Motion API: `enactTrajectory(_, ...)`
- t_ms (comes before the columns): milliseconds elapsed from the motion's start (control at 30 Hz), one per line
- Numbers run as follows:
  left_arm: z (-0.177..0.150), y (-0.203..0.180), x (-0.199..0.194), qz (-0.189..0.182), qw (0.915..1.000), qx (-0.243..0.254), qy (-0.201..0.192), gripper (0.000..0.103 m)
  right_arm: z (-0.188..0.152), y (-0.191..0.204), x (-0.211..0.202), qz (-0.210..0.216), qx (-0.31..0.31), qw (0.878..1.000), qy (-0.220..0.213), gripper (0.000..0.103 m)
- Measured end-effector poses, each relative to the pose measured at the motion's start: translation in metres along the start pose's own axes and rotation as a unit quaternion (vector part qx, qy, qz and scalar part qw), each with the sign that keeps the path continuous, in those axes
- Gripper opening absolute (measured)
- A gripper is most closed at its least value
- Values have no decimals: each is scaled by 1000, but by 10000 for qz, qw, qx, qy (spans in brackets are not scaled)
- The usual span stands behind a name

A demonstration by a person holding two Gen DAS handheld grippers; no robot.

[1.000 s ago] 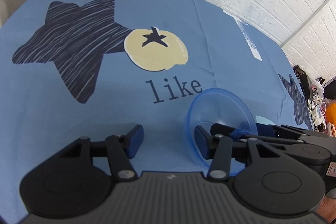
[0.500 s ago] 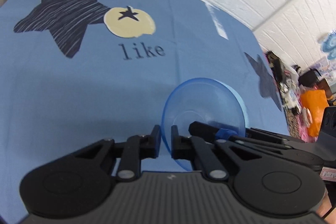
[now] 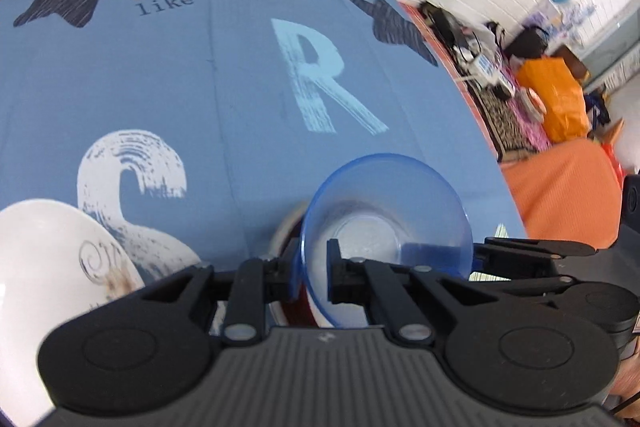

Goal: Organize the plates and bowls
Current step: 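Carry the blue bowl over the stack and lower it into the red bowl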

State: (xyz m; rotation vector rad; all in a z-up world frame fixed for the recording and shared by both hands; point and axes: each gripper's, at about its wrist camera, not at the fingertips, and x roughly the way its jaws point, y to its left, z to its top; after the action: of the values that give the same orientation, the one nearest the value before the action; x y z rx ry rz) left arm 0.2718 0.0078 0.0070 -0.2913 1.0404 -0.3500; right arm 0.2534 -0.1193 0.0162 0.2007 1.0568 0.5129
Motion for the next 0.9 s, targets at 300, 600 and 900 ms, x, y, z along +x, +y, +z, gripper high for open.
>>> enactTrajectory(300, -23, -10, 18, 286, 9990, 304, 184, 4, -24, -21, 11, 223, 458, 9984, 231, 27)
enactTrajectory(600, -17, 2, 17, 374, 9989, 230, 183, 50, -27, -39, 3, 146, 800, 9964, 247, 26)
enactTrajectory(900, -13, 18, 9, 317, 9994, 74, 116, 50, -19, -32, -14, -275, 406, 9986, 222, 27)
